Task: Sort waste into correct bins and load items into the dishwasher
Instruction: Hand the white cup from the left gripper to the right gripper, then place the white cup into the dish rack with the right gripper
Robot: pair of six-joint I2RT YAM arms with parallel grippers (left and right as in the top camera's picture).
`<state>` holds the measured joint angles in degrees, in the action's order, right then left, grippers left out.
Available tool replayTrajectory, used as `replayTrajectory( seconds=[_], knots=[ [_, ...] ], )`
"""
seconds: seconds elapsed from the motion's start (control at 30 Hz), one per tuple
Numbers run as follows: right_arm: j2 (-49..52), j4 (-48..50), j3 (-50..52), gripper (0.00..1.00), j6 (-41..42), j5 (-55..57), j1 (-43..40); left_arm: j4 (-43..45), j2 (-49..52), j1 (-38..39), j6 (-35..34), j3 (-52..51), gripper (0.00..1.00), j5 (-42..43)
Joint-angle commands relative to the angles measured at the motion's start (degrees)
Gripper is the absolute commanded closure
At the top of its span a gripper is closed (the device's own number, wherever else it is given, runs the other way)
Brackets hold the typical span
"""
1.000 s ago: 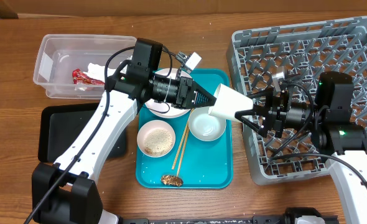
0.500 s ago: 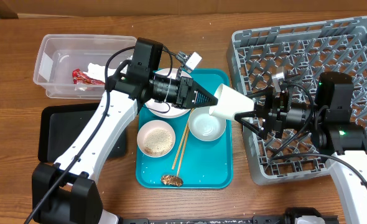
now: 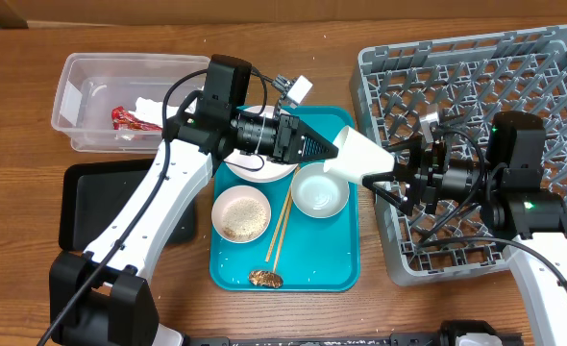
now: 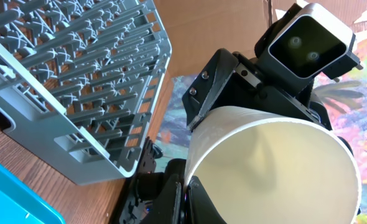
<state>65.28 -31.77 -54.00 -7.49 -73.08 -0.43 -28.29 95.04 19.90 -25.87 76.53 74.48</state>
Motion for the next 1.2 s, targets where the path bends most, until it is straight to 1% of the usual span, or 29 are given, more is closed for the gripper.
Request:
replayTrajectory(
  seconds=[0.0, 0.17, 0.33, 0.43, 0.53, 0.57, 0.67, 0.7, 0.73, 0.77, 0.8, 0.83, 0.9, 1.0, 1.03, 1.1, 1.17],
  knots=[
    [0.0, 0.0, -1.5, 0.21, -0.3, -2.0, 0.1, 0.5, 0.5, 0.4, -1.6, 0.9, 0.96, 0.5],
    [0.0, 0.0, -1.5, 0.27, -0.3, -2.0, 0.1, 0.5, 0.5, 0.4, -1.6, 0.9, 0.96, 0.5],
    [0.0, 0.0, -1.5, 0.39, -0.3, -2.0, 0.1, 0.5, 0.5, 0.4, -1.6, 0.9, 0.96, 0.4],
    [0.0, 0.0, -1.5, 0.41, -0.2, -1.1, 0.1, 0.4, 0.5, 0.4, -1.4, 0.9, 0.96, -0.5],
    [0.0, -1.6, -1.5, 0.50, 0.0, 4.1, 0.1, -0.8, 0.5, 0.4, -0.9, 0.9, 0.90, -4.1],
    [0.0, -2.3, -1.5, 0.51, 0.2, 6.1, 0.1, -1.4, 0.5, 0.4, -0.4, 0.9, 0.84, -5.6],
    [0.0, -5.0, -1.5, 0.59, 0.2, 12.2, 0.1, -5.6, 0.5, 0.2, 2.1, 0.9, 0.70, -14.2],
    [0.0, -5.7, -1.5, 0.62, 0.4, 13.7, 0.1, -7.8, 0.5, 0.2, 3.1, 0.9, 0.67, -18.4],
    [0.0, -6.0, -1.5, 0.64, 1.6, 15.7, 0.0, -9.6, 0.5, 0.1, 4.0, 0.9, 0.63, -21.7],
    [0.0, -6.1, -1.5, 0.65, 3.5, 18.3, -0.2, -11.4, 0.5, 0.0, 4.3, 0.9, 0.57, -25.1],
    [0.0, -6.2, -1.5, 0.68, 5.3, 20.5, -0.4, -13.2, 0.5, -0.2, 4.6, 0.9, 0.54, -28.3],
    [0.0, -6.3, -1.5, 0.69, 7.3, 22.8, -0.7, -14.8, 0.4, -0.3, 5.2, 0.9, 0.52, -30.9],
    [0.0, -7.6, -2.1, 0.70, 9.7, 26.8, -1.4, -17.7, 0.0, -0.9, 7.0, 1.0, 0.50, -34.9],
    [0.0, -13.3, -5.7, 0.72, 10.3, 36.0, -3.0, -22.4, -1.7, -1.6, 9.0, 1.0, 0.47, -43.3],
    [0.0, -16.3, -8.1, 0.76, 11.7, 41.8, -3.7, -24.1, -2.7, -1.8, 9.2, 1.0, 0.47, -47.8],
    [0.0, -20.1, -11.7, 0.84, 13.9, 49.6, -4.6, -26.1, -4.2, -2.0, 9.2, 1.0, 0.47, -53.8],
    [0.0, -23.2, -15.1, 0.86, 15.9, 56.0, -5.7, -27.9, -5.9, -2.0, 9.2, 1.0, 0.47, -60.0]
  ],
)
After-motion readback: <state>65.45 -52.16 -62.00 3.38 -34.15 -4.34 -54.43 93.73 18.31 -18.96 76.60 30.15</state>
